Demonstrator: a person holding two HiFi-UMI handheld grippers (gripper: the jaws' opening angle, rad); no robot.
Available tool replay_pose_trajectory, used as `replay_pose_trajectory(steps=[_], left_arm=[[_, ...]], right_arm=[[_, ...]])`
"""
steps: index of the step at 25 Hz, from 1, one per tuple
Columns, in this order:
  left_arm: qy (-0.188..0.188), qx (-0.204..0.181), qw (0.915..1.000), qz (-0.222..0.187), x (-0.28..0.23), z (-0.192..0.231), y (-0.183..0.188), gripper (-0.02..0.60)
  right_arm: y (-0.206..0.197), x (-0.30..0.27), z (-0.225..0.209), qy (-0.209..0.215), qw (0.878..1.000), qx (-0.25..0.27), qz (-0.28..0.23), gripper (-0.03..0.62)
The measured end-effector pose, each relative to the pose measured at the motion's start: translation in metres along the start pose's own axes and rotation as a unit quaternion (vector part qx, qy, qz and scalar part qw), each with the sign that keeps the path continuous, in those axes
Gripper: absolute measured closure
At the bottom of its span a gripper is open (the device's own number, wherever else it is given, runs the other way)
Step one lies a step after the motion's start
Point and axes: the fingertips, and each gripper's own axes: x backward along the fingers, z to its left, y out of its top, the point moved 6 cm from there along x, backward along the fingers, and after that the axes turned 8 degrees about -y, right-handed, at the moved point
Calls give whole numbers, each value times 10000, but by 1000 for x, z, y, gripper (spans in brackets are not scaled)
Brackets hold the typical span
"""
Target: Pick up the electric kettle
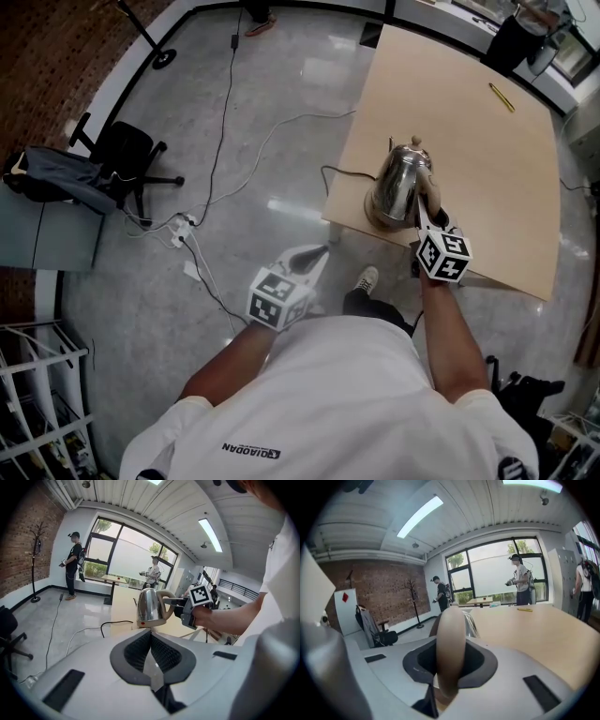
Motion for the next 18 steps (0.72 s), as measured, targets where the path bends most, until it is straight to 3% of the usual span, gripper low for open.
replay_pose_trajectory(steps=[9,18], left_arm=[[97,-38,9998,-155,20,2,1,586],[-102,-191,9993,-304,44,-10,-4,586]], right_arm=[[30,-3,6,-33,9998,73,-175,514],[45,77,25,3,9990,-100,-434,514]])
